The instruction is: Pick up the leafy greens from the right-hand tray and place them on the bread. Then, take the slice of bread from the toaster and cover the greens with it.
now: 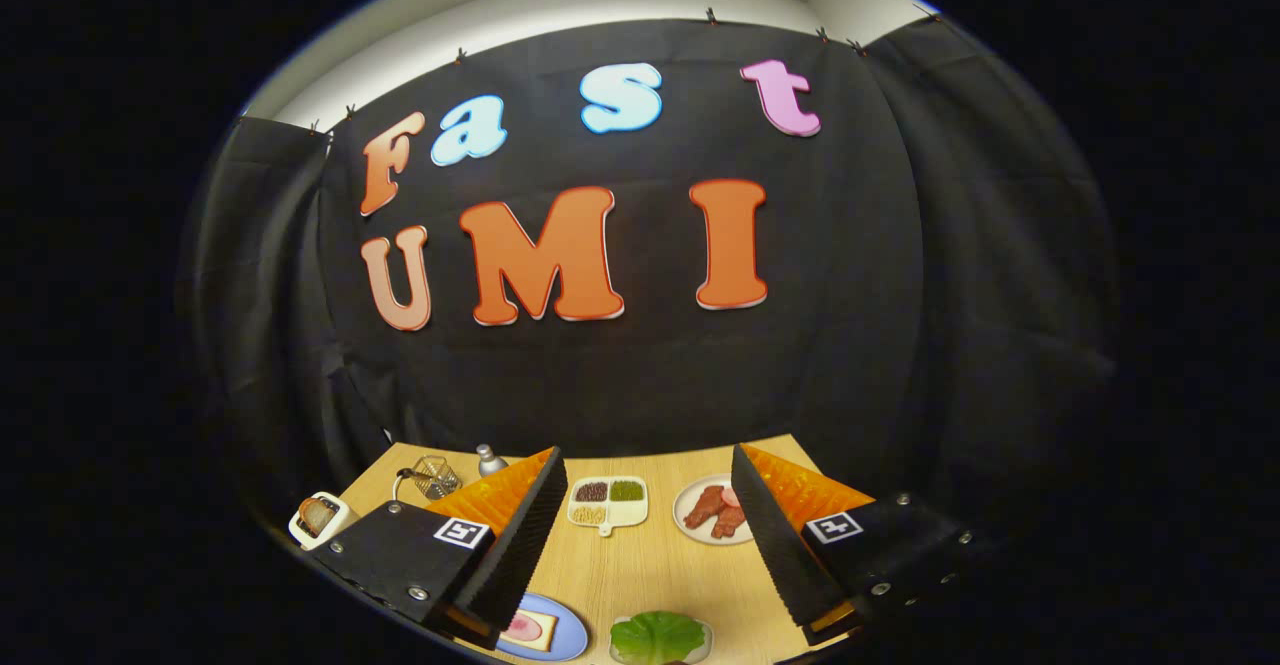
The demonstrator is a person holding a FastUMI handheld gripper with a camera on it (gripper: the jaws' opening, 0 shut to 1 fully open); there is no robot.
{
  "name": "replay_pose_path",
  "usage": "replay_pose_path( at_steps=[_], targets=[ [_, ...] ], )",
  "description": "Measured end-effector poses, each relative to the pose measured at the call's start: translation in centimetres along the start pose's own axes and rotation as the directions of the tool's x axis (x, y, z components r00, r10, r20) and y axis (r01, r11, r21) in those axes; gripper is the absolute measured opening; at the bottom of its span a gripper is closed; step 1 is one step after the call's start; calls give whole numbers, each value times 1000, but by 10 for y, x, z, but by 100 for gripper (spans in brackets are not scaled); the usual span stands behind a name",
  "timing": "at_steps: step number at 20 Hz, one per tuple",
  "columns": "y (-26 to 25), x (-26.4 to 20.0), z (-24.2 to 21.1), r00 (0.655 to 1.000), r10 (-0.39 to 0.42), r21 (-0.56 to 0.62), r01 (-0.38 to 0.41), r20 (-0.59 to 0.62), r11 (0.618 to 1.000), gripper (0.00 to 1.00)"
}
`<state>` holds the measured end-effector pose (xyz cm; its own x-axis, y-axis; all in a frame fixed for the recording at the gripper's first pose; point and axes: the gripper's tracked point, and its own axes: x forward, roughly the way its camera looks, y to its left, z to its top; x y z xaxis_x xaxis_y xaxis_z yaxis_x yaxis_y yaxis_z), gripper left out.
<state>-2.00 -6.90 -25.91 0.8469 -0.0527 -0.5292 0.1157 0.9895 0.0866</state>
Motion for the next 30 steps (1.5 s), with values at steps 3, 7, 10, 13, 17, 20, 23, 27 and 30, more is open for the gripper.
replay_pose_path(
  at_steps=[3,7,10,13,17,20,23,27,30],
  targets=[
    [-2,16,-49,992,-4,4,5,-126,1000,99],
    [0,28,-109,953,-2,-8,-1,-303,1000,98],
    [-1,30,-159,907,15,17,-8,-422,1000,98],
    [-5,31,-196,858,21,51,6,-513,999,96],
    [-15,29,-248,787,1,52,40,-617,998,95],
    [-15,22,-285,706,6,45,37,-708,998,94],
    [-16,21,-316,651,-6,36,51,-759,998,93],
    [-17,20,-345,598,-20,35,79,-801,996,93],
    [-18,21,-361,575,-42,15,93,-817,996,93]
  ],
)
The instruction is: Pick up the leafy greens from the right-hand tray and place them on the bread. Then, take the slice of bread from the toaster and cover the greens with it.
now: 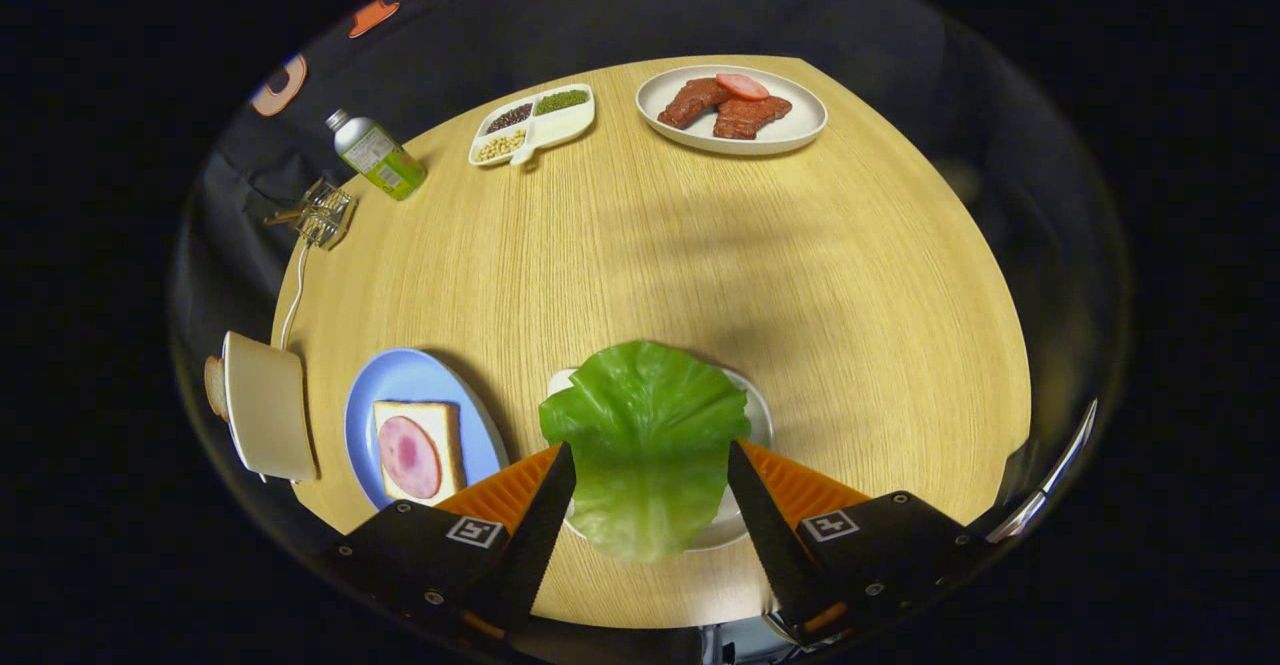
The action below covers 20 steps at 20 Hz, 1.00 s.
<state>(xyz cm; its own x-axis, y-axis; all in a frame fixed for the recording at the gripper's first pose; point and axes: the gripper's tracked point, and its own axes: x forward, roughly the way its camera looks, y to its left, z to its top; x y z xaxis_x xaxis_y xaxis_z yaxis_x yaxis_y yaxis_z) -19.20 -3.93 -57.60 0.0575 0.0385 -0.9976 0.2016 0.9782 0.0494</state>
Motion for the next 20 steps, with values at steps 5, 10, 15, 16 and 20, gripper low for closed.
replay_pose_path(
  at_steps=[5,10,15,16,20],
  targets=[
    [6,18,-15,998,-7,18,8,-65,1000,89],
    [3,31,-15,996,-61,-2,61,-62,998,83],
    [-3,32,-15,989,-134,-1,135,-68,991,67],
    [-3,32,-17,988,-135,3,136,-67,991,66],
    [-5,31,-18,988,-138,11,139,-68,990,41]
  ],
)
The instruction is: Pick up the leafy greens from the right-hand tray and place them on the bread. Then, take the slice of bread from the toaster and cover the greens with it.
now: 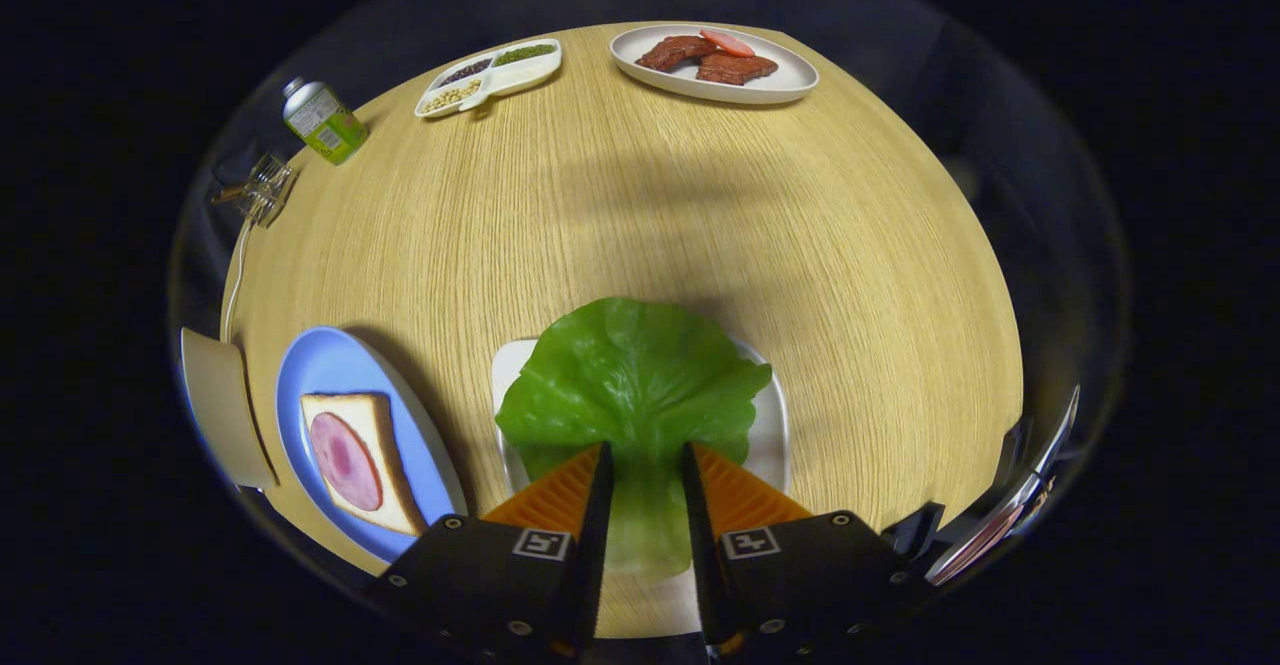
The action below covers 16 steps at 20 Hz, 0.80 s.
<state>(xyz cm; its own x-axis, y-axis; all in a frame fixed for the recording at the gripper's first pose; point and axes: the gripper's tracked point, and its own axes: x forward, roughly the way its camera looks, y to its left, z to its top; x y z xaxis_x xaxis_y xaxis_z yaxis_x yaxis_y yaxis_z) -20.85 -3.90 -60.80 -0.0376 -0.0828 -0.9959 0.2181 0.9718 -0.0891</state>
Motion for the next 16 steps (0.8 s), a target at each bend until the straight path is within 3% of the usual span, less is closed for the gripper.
replay_pose_path(
  at_steps=[1,6,16],
  targets=[
    [-1,0,0,1000,2,2,-2,3,1000,28],
    [-6,-3,-4,1000,25,102,-23,-14,995,4],
    [27,-63,18,981,176,110,-185,86,977,3]
  ],
)
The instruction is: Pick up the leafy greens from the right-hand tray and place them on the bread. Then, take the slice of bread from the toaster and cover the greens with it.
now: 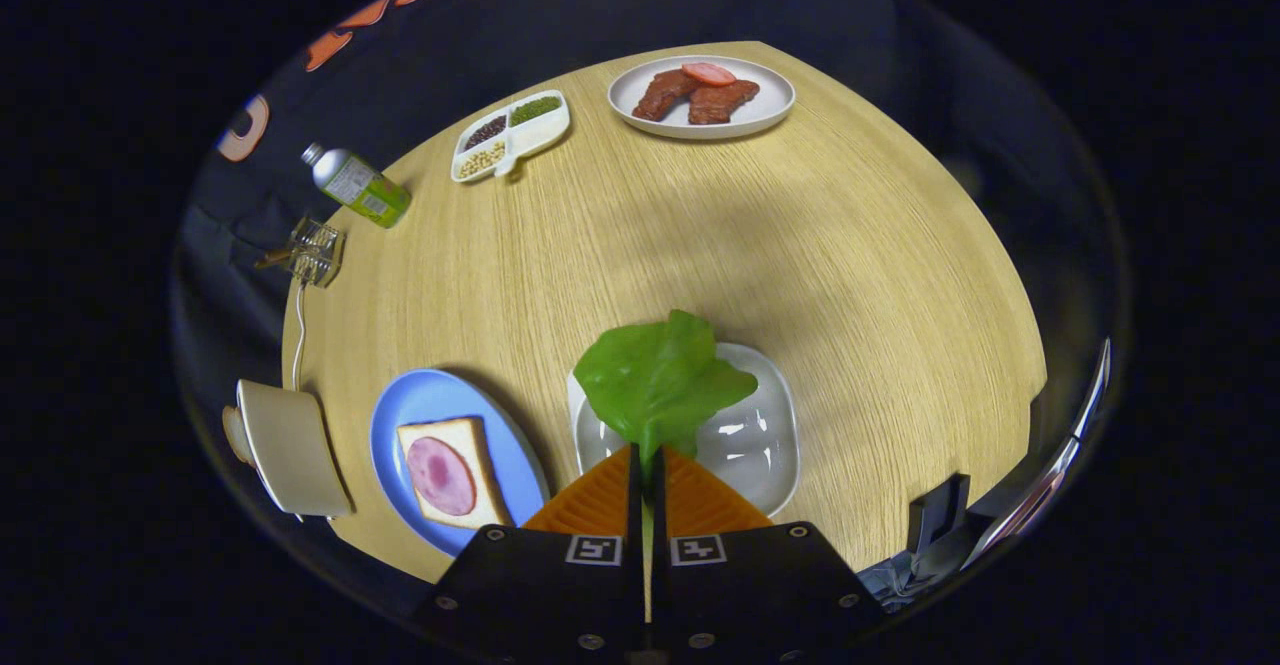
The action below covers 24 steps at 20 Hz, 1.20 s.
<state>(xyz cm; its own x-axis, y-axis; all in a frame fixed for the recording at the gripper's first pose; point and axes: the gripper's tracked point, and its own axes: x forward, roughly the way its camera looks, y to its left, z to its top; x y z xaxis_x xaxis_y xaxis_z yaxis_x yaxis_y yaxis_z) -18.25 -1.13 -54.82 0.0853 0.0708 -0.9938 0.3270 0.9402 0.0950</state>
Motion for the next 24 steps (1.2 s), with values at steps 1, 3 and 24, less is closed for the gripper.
replay_pose_path(
  at_steps=[1,3,24],
  targets=[
    [6,-5,1,1000,18,-8,-18,2,1000,3],
    [21,-12,4,999,49,-35,-49,15,998,3],
    [151,-3,-38,961,228,-303,-266,-156,915,3]
  ],
)
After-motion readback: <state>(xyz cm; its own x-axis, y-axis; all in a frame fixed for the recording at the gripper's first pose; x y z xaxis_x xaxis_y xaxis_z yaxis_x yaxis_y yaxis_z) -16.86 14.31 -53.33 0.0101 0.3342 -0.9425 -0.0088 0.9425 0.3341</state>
